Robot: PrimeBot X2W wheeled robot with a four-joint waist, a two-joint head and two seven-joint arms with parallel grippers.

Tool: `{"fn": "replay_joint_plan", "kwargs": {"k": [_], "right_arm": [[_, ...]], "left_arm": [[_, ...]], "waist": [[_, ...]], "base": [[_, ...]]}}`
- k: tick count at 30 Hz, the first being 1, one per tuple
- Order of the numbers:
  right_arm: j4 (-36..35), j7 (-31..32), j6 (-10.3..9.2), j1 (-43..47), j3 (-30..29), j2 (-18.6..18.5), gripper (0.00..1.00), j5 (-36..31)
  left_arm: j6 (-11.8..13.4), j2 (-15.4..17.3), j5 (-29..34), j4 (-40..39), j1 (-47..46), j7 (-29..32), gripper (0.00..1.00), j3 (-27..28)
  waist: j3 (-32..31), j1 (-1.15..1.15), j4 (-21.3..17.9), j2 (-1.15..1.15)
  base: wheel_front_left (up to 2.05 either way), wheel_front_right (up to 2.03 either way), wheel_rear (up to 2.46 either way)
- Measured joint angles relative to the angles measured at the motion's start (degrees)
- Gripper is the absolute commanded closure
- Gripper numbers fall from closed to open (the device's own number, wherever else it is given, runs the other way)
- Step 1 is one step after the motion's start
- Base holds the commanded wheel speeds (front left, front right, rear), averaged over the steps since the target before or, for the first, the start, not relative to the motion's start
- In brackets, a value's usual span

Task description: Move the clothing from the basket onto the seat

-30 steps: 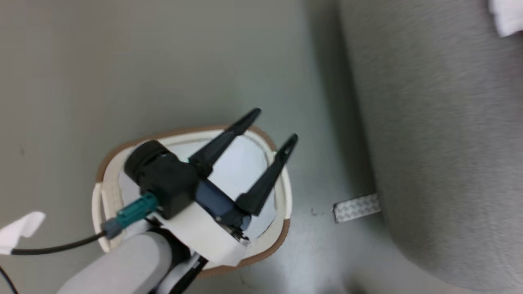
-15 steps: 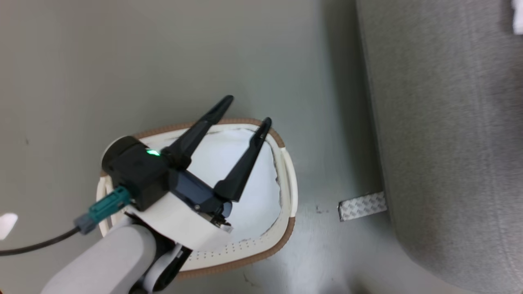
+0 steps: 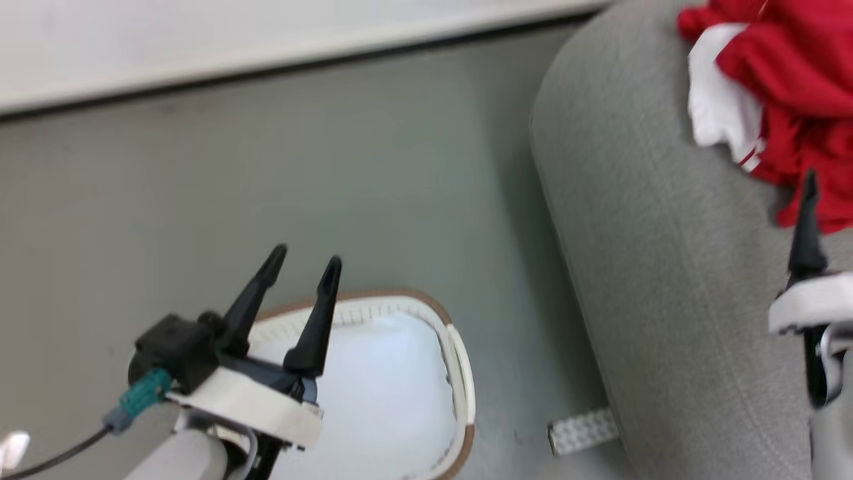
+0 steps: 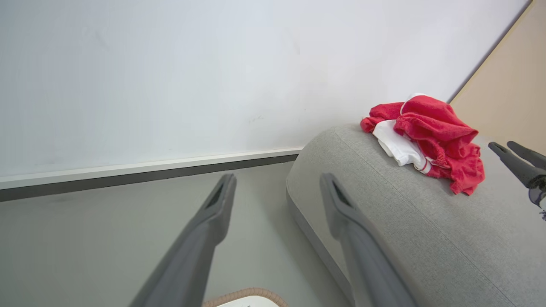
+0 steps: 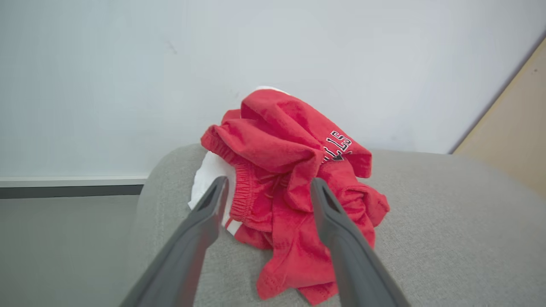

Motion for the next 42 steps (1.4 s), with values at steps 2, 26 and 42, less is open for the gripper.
{"fn": "replay_joint_plan", "kwargs": {"k": [2, 26, 42], "right_arm": [[-2.6, 0.0, -0.01, 3.2, 1.9, 0.2, 0.0, 1.6], [-12.2, 0.0, -0.01, 27.6, 22.2, 0.6, 0.0, 14.3], [-10.0, 0.0, -0.01, 29.7, 24.1, 0.6, 0.0, 15.4]], "left_arm": [[0.4, -1.1, 0.0, 1.5, 2.3, -0.2, 0.0, 1.2], [-12.2, -20.4, 18.7, 9.6, 25.6, -0.6, 0.0, 27.9], [-17.6, -25.9, 24.6, 13.1, 27.9, -0.6, 0.0, 34.4]], "waist": [[-2.8, 0.0, 0.4, 0.0], [-23.7, 0.0, 7.6, 0.0], [-25.5, 0.01, 7.2, 0.0]], "base": [[0.0, 0.0, 0.0], [0.0, 0.0, 0.0], [0.0, 0.0, 0.0]]}}
